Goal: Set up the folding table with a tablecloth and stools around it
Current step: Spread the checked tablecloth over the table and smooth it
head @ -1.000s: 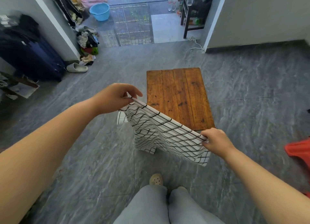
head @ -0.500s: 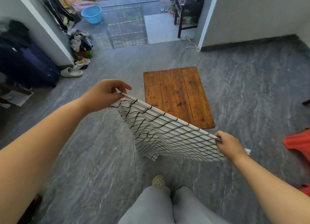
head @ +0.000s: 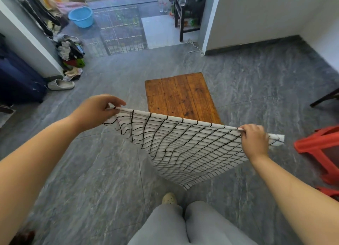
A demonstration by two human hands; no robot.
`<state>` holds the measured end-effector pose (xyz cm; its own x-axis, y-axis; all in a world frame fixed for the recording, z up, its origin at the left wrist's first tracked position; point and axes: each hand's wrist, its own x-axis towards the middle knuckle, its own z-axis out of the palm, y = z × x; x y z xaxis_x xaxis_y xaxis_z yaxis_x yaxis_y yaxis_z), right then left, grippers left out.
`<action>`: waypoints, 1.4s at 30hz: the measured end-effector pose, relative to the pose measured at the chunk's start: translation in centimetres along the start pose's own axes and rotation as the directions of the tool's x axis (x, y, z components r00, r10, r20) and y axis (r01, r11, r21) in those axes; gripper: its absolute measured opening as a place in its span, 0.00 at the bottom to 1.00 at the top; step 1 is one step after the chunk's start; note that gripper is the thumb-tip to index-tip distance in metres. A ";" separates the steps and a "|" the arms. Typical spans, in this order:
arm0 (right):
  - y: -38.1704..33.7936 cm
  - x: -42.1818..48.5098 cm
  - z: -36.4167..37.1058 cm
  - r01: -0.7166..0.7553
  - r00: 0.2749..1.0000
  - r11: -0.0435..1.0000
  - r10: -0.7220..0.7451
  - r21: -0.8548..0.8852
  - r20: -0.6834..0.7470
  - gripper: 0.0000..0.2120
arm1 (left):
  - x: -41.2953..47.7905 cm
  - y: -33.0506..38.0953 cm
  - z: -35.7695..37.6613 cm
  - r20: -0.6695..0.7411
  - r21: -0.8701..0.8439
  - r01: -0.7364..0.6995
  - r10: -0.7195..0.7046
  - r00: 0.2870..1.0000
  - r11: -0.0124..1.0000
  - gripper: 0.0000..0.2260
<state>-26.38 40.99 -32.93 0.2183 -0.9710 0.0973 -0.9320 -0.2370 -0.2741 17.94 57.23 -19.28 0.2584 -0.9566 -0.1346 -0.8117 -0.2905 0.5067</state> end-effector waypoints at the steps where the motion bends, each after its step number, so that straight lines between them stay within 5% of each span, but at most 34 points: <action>1: 0.0 0.7 -0.6 0.006 0.999 1.000 -0.006 -0.024 -0.034 0.07 | 0.2 -0.2 0.2 -0.004 0.022 0.001 -0.001 1.000 1.000 0.09; 11: 0.1 9.8 -3.7 0.150 0.970 0.984 -0.166 -0.100 -0.179 0.05 | 4.9 0.2 2.3 -0.145 0.108 0.108 -0.091 0.985 0.988 0.04; 26: 0.0 26.6 -3.6 0.184 0.978 0.960 -0.158 0.213 -0.136 0.09 | 17.4 4.7 3.8 -0.506 0.132 0.304 -0.200 0.839 0.943 0.06; 38: -4.1 37.4 0.4 0.257 0.964 0.940 -0.232 0.223 -0.133 0.07 | 27.7 1.1 4.5 -0.572 0.058 0.483 -0.368 0.733 0.874 0.09; 42: -6.0 40.0 2.9 0.283 0.959 0.932 -0.270 0.229 -0.086 0.14 | 31.1 -1.0 4.2 -0.570 0.036 0.502 -0.395 0.721 0.864 0.09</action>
<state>-11.23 3.45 -30.21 0.4358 -0.8647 0.2498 -0.7403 -0.5022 -0.4469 24.57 27.71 -27.60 0.8052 -0.5625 0.1878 -0.5905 -0.7318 0.3402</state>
